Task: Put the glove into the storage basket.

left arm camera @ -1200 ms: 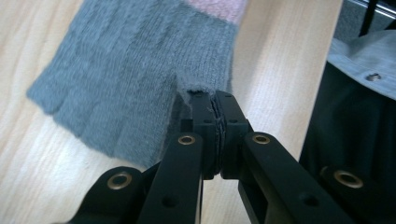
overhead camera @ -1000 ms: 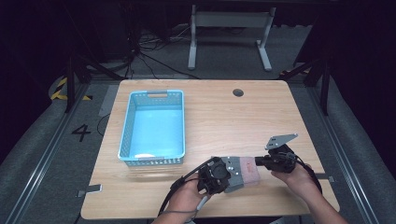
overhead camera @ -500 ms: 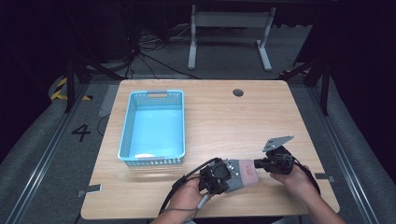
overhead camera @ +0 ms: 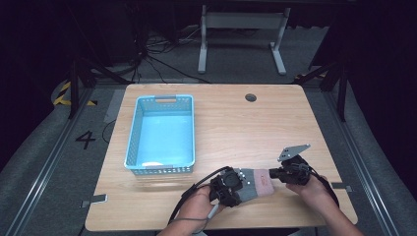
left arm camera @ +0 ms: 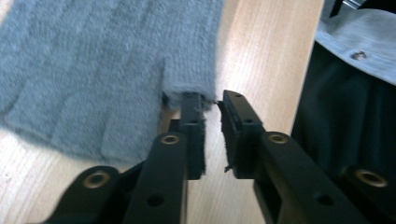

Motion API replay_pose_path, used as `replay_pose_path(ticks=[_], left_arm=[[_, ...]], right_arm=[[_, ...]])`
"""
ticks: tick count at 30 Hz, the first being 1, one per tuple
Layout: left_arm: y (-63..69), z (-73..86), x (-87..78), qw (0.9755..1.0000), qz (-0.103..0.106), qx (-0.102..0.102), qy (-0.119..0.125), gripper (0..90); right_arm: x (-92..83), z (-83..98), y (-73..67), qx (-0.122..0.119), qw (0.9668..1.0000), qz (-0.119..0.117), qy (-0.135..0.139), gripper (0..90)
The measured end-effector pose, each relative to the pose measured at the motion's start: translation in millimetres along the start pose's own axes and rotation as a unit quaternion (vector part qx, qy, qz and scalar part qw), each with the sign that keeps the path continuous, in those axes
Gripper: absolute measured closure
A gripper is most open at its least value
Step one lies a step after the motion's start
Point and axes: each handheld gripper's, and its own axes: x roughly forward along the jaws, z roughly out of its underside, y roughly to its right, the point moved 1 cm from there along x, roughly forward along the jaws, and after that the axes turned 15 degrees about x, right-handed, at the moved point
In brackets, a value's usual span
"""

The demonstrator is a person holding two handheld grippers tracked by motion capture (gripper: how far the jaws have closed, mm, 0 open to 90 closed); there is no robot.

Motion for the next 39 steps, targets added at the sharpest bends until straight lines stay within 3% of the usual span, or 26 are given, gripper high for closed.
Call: replay_pose_path(ticks=[1,5,10,17,26,30,39], left_arm=[[0.0,1.4,-2.4,1.0,0.003,0.002,0.001,73.5],[-1.5,6.8,-17.3,0.9998,0.011,-0.012,0.009,69.4],[-6.5,7.0,-34.0,0.9991,-0.006,-0.024,0.034,64.4],[-12.7,6.6,-44.4,0.9964,-0.04,-0.032,0.067,60.4],[-21.0,5.6,-49.4,0.9915,-0.071,-0.051,0.096,57.1],[-24.6,4.1,-48.6,0.9896,-0.087,-0.051,0.102,50.6],[-30.0,-6.7,-41.7,0.9883,-0.106,-0.044,0.101,45.0]], right_arm=[[-1.0,0.5,0.5,-0.002,1.0,0.005,0.002,77.8],[-7.0,4.9,3.8,-0.003,0.9999,0.009,0.012,75.4],[-15.1,9.7,6.6,0.01,0.9996,0.011,0.024,73.9],[-22.0,12.8,10.8,0.025,0.9989,0.013,0.036,71.5],[-26.6,15.6,13.7,0.047,0.9978,0.013,0.046,66.3],[-27.8,15.9,15.6,0.057,0.9971,0.01,0.049,64.2],[-29.8,16.2,16.6,0.065,0.9963,0.008,0.055,59.5]])
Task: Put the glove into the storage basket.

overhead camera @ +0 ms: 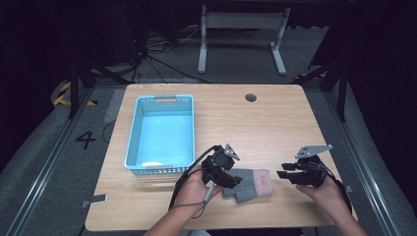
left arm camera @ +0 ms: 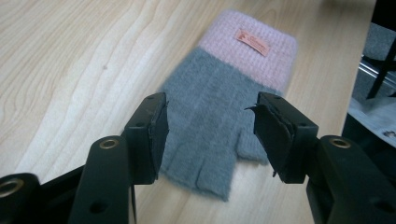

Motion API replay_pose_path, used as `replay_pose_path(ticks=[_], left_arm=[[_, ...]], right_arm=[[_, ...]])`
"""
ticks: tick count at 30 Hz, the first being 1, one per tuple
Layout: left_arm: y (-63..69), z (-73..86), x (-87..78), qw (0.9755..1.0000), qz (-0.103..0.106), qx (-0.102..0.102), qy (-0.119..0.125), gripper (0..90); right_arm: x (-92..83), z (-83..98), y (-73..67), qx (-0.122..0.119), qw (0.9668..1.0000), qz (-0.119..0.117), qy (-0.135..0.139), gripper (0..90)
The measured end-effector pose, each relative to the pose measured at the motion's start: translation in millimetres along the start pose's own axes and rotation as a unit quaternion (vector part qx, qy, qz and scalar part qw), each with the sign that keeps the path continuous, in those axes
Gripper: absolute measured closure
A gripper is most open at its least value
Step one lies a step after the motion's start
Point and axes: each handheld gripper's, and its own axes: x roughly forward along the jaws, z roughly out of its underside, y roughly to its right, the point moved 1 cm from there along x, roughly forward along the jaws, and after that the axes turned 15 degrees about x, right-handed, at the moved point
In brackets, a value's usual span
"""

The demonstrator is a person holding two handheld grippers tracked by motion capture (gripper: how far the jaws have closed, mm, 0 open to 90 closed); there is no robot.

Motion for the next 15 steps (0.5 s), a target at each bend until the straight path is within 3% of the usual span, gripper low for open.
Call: replay_pose_path(ticks=[7,11,15], left_arm=[[-4.9,-3.2,14.3,1.0,0.005,-0.008,-0.002,43.9],[-5.5,-4.5,24.9,0.9997,0.012,-0.001,-0.023,42.5],[-7.3,-3.7,33.9,0.9989,0.003,-0.011,-0.046,38.4]], right_arm=[[0.2,1.2,2.9,0.006,1.0,0.004,-0.002,58.3],[-0.1,1.0,3.6,0.009,1.0,0.004,-0.001,57.3],[0.3,0.7,4.1,0.012,0.9999,0.003,0.0,56.7]])
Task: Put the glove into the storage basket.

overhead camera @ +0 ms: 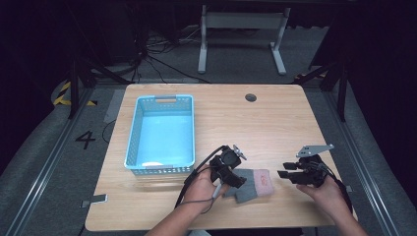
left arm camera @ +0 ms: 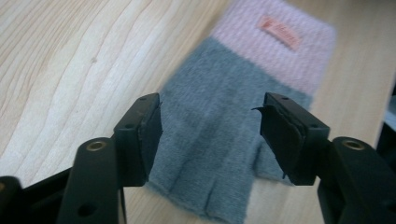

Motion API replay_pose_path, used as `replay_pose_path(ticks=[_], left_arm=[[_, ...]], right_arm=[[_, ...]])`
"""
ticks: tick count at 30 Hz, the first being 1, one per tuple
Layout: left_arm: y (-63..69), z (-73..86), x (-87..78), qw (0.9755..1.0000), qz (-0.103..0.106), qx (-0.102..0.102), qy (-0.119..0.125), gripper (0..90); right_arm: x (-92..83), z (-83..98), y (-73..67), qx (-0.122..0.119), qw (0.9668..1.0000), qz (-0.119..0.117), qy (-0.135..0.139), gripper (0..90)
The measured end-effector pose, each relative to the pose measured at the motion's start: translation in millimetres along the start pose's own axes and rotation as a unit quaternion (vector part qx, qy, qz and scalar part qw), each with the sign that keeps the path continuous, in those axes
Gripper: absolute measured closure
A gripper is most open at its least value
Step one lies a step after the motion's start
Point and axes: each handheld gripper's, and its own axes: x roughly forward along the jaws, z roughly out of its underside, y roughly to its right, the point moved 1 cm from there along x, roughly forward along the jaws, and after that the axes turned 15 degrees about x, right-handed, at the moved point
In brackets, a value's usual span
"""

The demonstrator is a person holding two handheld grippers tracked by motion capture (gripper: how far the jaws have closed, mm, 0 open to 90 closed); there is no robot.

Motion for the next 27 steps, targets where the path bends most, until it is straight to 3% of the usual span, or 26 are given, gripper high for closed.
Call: replay_pose_path(ticks=[4,11,18,27], left_arm=[[-1.4,2.1,6.5,0.9999,0.003,-0.007,-0.01,32.6],[2.0,3.3,16.8,0.9997,0.019,0.006,-0.017,24.7],[6.5,3.2,25.9,0.9986,0.01,0.031,-0.042,19.9],[7.5,3.2,33.2,0.9976,0.006,0.036,-0.059,14.1]], right_arm=[[1.2,0.7,-0.6,-0.001,1.0,-0.001,-0.002,56.3],[1.7,1.2,0.4,0.004,1.0,-0.005,-0.003,54.9],[2.8,1.5,0.1,0.005,0.9999,-0.008,-0.005,54.4],[4.4,2.2,2.4,0.008,0.9999,-0.012,-0.008,52.8]])
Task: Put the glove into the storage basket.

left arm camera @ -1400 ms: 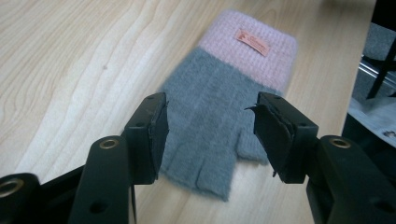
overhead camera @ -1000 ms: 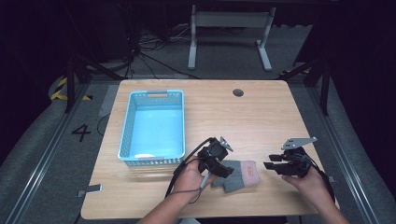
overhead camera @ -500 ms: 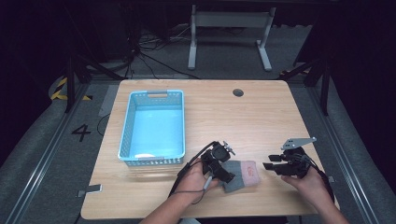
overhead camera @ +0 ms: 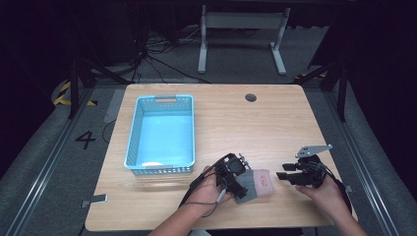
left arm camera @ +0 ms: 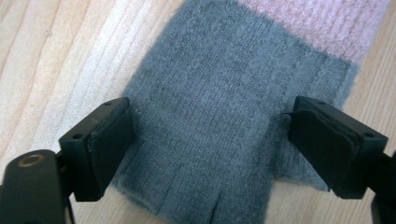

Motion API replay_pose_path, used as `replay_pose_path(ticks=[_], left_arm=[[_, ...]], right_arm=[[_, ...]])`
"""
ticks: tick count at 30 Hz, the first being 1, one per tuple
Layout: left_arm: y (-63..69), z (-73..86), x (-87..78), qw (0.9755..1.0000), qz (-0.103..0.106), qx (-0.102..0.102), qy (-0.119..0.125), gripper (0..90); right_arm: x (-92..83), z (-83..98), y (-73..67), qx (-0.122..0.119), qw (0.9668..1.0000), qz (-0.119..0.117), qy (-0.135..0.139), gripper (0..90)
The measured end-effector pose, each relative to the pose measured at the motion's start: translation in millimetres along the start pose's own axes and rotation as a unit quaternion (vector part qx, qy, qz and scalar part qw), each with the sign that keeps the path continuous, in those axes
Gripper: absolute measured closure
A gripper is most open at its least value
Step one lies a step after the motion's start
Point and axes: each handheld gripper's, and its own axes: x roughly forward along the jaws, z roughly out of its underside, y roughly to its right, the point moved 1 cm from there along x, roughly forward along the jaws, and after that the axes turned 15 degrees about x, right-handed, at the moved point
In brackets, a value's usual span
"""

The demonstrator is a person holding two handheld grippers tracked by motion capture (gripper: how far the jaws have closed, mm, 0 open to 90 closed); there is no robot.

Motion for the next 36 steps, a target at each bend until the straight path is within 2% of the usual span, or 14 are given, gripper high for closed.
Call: replay_pose_path(ticks=[7,11,18,20,23,27,31,33,36], left_arm=[[4.0,-1.3,3.4,0.9998,-0.012,0.013,-0.011,12.0],[3.4,-2.3,3.9,0.9998,-0.01,0.008,-0.014,12.3],[6.4,-4.3,4.0,0.9994,-0.019,0.009,-0.028,16.7],[9.2,-6.6,2.4,0.999,-0.019,0.013,-0.037,22.3],[9.9,-6.2,-1.1,0.9991,-0.014,0.021,-0.035,38.6],[8.0,-4.1,-4.7,0.999,-0.019,0.026,-0.032,60.0],[9.2,-4.5,-5.0,0.9987,-0.029,0.027,-0.031,63.8],[5.5,-4.3,-6.0,0.9992,-0.019,0.018,-0.029,64.4],[2.5,-3.1,-8.1,0.9995,-0.009,0.017,-0.025,65.5]], right_arm=[[-1.0,0.0,1.6,0.005,1.0,-0.003,0.003,52.0],[-1.0,0.2,1.7,0.004,1.0,-0.003,0.003,52.0],[0.1,0.1,1.2,0.005,1.0,-0.003,0.002,51.5],[1.3,0.5,2.0,0.007,1.0,-0.002,0.0,51.5],[1.8,0.9,2.5,0.008,1.0,-0.003,0.0,51.5],[0.8,0.8,2.5,0.006,1.0,-0.003,0.004,51.5],[1.1,1.1,5.1,0.009,0.9999,-0.003,0.004,51.5],[1.5,0.7,6.1,0.009,0.9999,-0.005,0.003,51.6],[1.8,-0.1,6.2,0.009,0.9999,-0.007,0.005,51.6]])
